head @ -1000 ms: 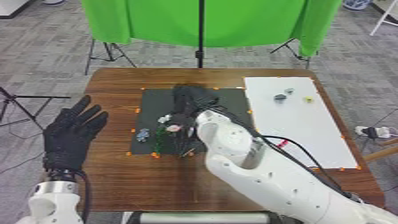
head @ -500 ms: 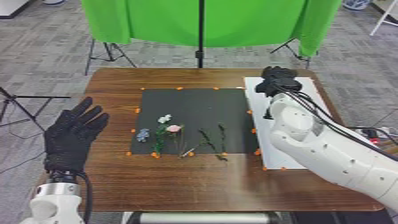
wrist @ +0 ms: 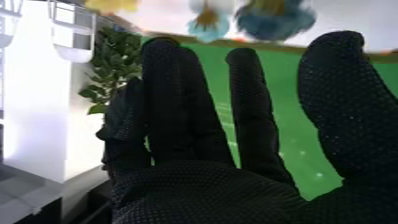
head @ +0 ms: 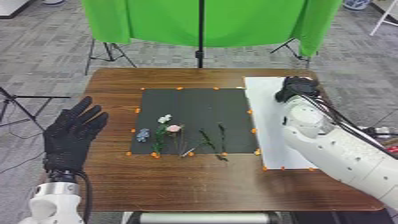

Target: Arrange flowers

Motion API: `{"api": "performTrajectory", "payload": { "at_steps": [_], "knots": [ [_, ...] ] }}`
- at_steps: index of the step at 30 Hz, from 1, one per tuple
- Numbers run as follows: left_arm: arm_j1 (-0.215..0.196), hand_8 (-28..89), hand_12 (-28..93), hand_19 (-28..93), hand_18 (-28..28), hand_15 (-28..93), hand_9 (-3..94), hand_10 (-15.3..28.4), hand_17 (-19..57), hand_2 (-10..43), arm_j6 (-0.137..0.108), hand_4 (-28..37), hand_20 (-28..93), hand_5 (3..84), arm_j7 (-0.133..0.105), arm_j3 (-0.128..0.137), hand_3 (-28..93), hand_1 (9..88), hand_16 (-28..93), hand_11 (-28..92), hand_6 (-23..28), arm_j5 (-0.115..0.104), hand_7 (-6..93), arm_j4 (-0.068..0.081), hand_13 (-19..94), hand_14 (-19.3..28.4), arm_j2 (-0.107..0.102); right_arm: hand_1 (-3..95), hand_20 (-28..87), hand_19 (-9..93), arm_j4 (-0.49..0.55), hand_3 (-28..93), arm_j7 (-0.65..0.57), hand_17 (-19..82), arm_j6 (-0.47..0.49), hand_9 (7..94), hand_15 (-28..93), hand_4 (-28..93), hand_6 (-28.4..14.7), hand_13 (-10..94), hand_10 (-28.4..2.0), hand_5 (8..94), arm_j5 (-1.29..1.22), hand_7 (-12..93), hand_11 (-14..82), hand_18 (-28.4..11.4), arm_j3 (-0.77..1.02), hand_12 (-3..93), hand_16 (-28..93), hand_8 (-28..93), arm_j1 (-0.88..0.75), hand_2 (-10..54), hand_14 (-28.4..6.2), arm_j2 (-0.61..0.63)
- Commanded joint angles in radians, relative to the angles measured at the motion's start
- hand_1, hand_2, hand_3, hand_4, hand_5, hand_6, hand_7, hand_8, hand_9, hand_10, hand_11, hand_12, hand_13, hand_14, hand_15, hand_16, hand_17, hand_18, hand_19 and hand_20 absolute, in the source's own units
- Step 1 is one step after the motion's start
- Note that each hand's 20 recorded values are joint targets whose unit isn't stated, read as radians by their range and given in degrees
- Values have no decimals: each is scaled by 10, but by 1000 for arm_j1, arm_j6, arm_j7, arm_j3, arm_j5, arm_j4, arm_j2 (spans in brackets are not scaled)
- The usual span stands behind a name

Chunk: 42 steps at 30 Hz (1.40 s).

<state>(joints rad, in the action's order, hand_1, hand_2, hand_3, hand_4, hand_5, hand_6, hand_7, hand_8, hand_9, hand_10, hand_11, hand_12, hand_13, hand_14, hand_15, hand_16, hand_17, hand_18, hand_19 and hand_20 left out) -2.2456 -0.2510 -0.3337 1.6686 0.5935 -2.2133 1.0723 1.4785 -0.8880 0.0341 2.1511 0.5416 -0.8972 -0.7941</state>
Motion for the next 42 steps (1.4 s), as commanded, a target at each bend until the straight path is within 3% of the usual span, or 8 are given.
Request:
{"api": "performTrajectory", "payload": {
  "at_steps": [1,6,11,16,21,30,36,42],
  "knots": [
    [2,-84,106,554,255,476,362,201,-74,93,0,-283,208,414,29,3,789,216,-87,250,111,9,110,2,264,269,20,346,464,862,-21,812,-3,189,49,568,722,-283,38,480,-175,523,2,189,219,-219,-6,141,62,-150,-23,-95,-146,-38],
    [2,-85,106,555,256,477,363,201,-75,94,4,-283,207,415,38,5,788,216,-87,252,112,11,110,3,264,269,27,404,481,872,-57,796,-29,218,-35,705,706,-283,47,589,-122,643,42,183,264,-218,-67,151,102,-138,-17,-95,-106,-51],
    [-5,-84,106,556,255,478,362,200,-75,94,2,-283,205,414,38,7,787,217,-87,252,111,10,111,1,264,269,26,564,469,923,-46,657,-21,301,-134,918,677,-283,38,741,-60,849,82,193,118,-211,-98,338,174,12,-30,-95,-57,-37],
    [-13,-84,105,557,255,478,362,201,-74,94,1,-283,204,415,40,9,787,217,-88,252,112,10,111,1,264,269,23,582,487,931,36,656,20,336,-258,937,680,-283,32,784,-60,879,95,181,191,-216,-108,317,182,22,-24,-95,-51,-20],
    [-16,-84,106,557,255,478,362,202,-74,94,6,-283,202,415,43,9,787,217,-88,252,113,12,110,2,264,269,28,572,496,932,175,682,148,340,-304,937,682,-283,27,790,-64,889,124,174,210,-220,-77,307,188,30,-39,-95,-54,-50],
    [-3,-84,106,558,256,478,362,202,-75,95,9,-283,201,416,42,11,785,218,-88,250,112,14,111,1,263,269,21,544,508,932,300,716,392,305,-107,935,719,-283,23,746,-68,874,268,177,208,-211,86,330,199,42,-241,-95,-66,-212],
    [4,-87,107,563,257,492,367,205,-75,93,8,-283,201,419,50,13,790,217,-88,263,113,17,119,3,265,271,26,536,503,931,358,718,447,288,2,918,737,-283,26,723,-66,866,298,187,233,-212,144,339,193,34,-345,-95,-73,-249],
    [0,-91,103,569,259,510,368,205,-74,93,-1,-283,200,420,54,10,790,217,-95,276,113,14,124,0,268,272,30,533,503,928,369,710,472,281,22,902,747,-283,33,714,-67,849,331,195,268,-214,144,327,187,18,-388,-95,-75,-254]
  ]
}}
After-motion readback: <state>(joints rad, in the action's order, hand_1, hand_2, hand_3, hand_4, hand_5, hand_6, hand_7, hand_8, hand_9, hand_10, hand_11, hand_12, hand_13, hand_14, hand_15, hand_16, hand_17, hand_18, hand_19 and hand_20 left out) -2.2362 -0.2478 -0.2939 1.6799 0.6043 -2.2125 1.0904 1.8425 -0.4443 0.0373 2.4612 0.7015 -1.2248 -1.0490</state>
